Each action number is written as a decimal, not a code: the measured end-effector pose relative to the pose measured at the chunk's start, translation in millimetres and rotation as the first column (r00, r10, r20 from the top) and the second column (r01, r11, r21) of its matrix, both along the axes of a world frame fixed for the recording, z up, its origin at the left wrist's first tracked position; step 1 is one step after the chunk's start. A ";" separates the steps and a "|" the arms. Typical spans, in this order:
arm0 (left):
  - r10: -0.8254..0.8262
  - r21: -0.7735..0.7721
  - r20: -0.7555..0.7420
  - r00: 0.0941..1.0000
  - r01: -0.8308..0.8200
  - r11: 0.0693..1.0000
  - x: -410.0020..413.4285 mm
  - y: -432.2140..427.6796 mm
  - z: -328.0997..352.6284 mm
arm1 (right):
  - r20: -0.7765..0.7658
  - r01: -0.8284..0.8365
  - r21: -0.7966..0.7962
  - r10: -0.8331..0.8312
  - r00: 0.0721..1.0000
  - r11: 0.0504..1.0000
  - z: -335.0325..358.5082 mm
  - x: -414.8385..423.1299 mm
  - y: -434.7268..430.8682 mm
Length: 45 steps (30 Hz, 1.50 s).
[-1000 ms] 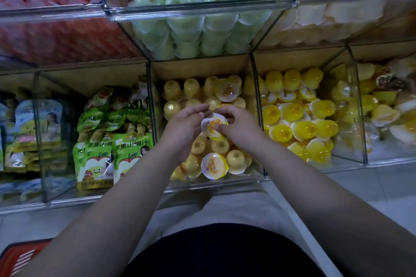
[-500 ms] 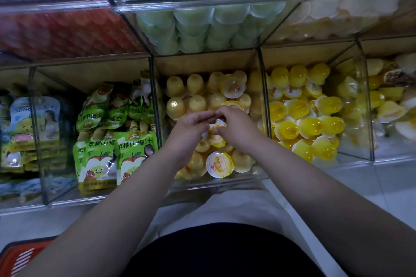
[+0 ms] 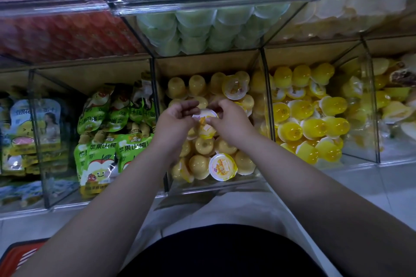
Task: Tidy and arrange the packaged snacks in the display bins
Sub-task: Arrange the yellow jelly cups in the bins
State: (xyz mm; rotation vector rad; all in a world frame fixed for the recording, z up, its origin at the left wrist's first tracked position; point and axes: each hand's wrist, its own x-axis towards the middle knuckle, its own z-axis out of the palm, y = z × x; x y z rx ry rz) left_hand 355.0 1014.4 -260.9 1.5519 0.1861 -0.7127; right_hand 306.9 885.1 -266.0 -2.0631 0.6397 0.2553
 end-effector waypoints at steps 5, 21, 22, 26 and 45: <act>-0.006 0.045 0.054 0.999 0.004 0.999 0.0 -2.2 -4.9 | -0.004 0.015 -0.003 -0.015 1.000 1.000 -8.1 12.4 4.8; -0.086 0.220 0.126 0.988 0.057 0.974 5.4 -4.5 -23.7 | 0.014 -0.084 -0.137 0.087 0.996 0.987 -13.6 26.1 -0.2; -0.120 0.281 0.144 0.982 0.076 0.957 6.0 -5.1 -25.6 | -0.015 -0.120 -0.153 0.119 0.993 0.981 -15.0 26.1 -0.5; -0.229 0.400 0.156 0.961 0.150 0.904 10.9 -7.7 -28.8 | -0.102 -0.201 -0.215 0.182 0.978 0.956 -17.4 25.9 -4.5; -0.039 0.239 0.215 0.976 -0.014 0.971 -12.6 -29.7 10.0 | 0.139 0.254 0.124 -0.270 0.953 0.959 -7.2 14.0 -11.4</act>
